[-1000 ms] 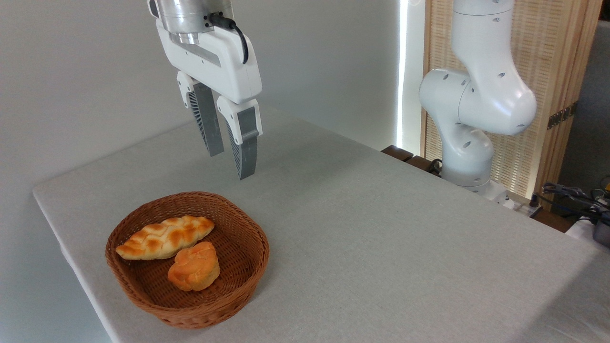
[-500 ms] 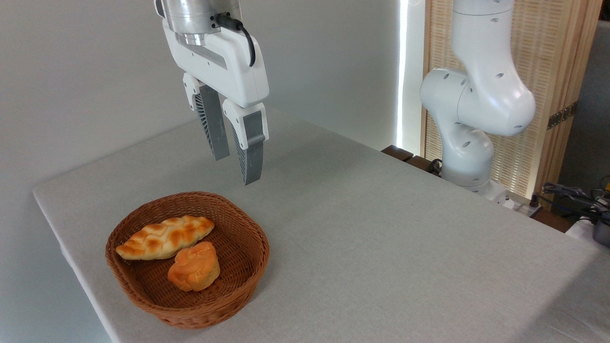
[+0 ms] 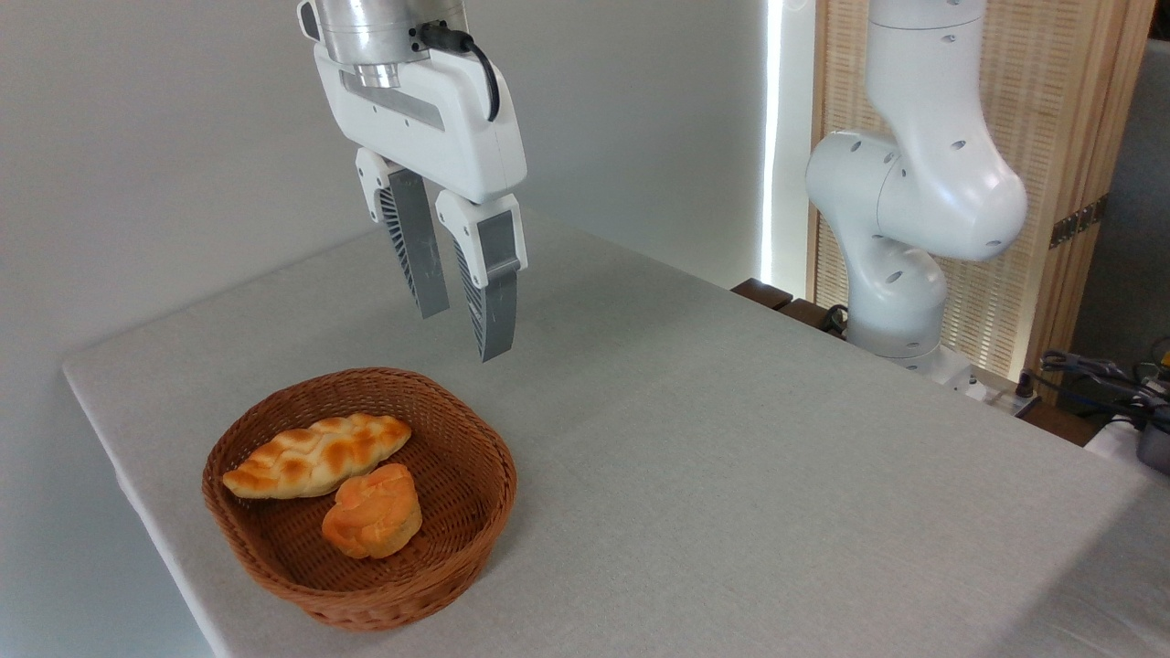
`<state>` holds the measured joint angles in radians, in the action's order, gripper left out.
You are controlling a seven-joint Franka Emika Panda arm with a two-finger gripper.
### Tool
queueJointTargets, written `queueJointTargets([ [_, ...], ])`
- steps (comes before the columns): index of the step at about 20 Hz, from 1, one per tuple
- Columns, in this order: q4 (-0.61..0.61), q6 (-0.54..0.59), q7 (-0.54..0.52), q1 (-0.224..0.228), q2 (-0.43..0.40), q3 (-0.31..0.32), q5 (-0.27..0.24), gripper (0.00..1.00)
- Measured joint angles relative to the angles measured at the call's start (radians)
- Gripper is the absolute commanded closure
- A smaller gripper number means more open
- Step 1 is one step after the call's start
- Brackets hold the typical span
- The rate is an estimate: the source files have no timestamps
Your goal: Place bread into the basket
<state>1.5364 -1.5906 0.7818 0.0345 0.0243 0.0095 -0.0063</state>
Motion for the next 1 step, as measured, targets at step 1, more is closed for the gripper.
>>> queueJointTargets([
  [1,0.000,0.000,0.000,0.000,0.000,0.000,0.000,0.00],
])
